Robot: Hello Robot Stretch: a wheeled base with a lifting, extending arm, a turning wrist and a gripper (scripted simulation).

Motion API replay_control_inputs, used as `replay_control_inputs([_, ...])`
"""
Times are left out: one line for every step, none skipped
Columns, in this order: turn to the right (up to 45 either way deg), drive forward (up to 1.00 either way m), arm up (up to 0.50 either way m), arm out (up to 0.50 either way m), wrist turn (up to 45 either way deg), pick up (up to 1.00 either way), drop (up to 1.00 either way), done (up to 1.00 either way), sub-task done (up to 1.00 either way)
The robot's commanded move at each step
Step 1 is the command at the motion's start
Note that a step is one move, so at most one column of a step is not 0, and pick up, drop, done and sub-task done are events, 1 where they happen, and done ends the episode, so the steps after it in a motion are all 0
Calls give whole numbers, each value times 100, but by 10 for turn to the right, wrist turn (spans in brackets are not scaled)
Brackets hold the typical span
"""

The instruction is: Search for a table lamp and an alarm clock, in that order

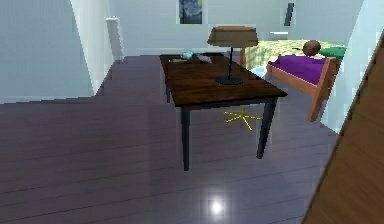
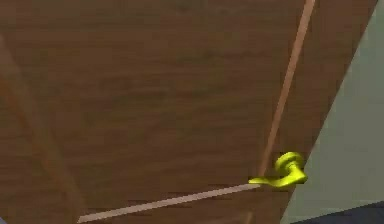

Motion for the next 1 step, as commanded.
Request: replay_control_inputs([0, 50, 0, 0, 0, 0, 0, 0, 0])
